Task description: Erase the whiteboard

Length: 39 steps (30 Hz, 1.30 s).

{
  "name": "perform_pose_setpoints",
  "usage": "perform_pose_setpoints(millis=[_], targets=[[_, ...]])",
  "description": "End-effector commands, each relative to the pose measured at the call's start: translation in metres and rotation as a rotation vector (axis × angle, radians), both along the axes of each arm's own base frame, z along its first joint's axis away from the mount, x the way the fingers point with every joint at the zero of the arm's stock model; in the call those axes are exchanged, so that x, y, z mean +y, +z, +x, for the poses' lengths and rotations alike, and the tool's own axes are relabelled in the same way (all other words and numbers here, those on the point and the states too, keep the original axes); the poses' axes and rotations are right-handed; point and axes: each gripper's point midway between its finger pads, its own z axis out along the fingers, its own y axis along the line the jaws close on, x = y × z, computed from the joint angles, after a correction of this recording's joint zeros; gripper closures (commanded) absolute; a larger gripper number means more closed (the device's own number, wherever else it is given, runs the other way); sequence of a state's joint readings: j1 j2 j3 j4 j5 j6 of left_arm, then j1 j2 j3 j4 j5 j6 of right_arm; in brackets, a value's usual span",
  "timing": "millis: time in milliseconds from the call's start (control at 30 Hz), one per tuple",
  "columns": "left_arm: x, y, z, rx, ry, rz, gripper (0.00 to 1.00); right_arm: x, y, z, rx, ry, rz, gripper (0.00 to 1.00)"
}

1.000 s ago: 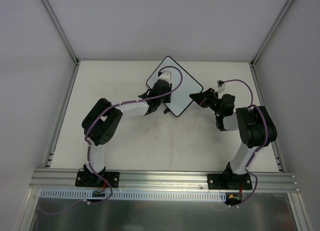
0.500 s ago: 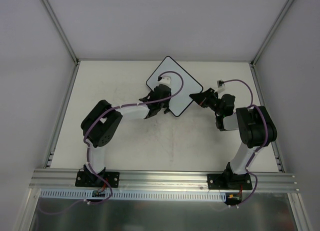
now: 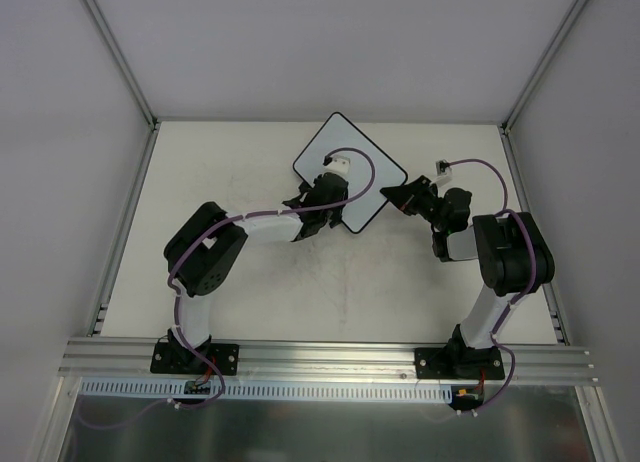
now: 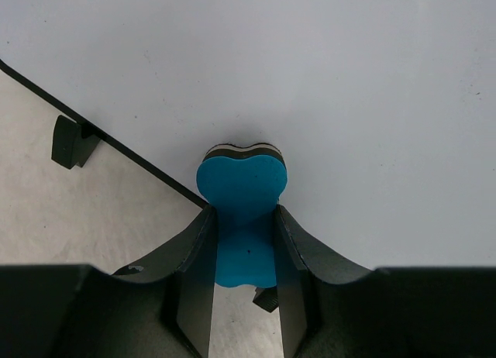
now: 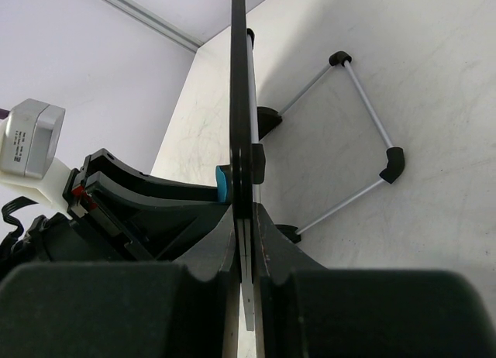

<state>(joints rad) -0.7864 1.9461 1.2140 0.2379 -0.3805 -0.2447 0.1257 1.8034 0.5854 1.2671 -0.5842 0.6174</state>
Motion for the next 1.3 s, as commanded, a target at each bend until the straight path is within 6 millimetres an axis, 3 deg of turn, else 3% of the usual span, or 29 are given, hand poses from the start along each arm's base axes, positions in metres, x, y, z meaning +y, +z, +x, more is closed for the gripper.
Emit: perform_pose_setpoints(millis=[0,667,1267], targets=[[-0.026,0.010,-0.018,-0.008,-0.116,-0.047,1.00,0.002,0.070,0.005,-0.225,0.017,0.089,1.00],[-0.035,0.023,-0.002,-0.069,-0.126,-0.037,1.00,0.003,0.068,0.005,-0.224,0.021,0.090,1.00],[-0.049,0.024,-0.026,-0.058,-0.254,-0.024,1.00,0.004,0.066,0.005,-0.216,0.022,0.094,1.00]])
